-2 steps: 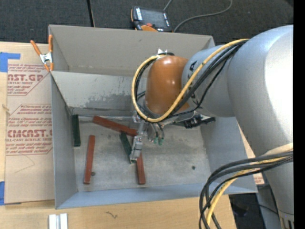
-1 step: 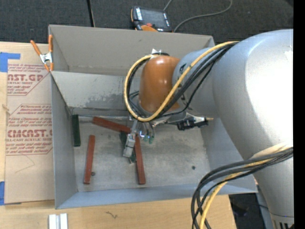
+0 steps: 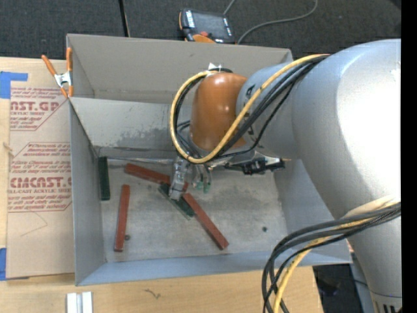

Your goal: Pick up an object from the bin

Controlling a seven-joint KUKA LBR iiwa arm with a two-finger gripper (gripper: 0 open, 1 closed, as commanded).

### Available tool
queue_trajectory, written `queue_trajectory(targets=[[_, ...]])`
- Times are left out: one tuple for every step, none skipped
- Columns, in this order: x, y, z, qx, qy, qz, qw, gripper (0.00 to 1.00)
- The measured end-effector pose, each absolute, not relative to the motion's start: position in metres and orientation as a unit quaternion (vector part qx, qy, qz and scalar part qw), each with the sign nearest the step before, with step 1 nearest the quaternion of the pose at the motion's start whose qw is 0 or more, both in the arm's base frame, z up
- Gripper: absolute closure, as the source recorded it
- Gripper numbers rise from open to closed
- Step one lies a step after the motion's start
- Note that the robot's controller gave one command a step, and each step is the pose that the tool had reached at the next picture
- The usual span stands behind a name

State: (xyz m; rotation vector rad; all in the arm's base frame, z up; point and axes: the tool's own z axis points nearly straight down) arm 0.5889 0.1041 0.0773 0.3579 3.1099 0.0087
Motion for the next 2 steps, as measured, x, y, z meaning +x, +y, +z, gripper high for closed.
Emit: queue_trajectory(targets=[[0.586,0.104,0.072,0.114,0.993,0.002,0.003,0.00],[0.524,0.104,0.140,0.126,0.992,0.001,0.001,0.00]])
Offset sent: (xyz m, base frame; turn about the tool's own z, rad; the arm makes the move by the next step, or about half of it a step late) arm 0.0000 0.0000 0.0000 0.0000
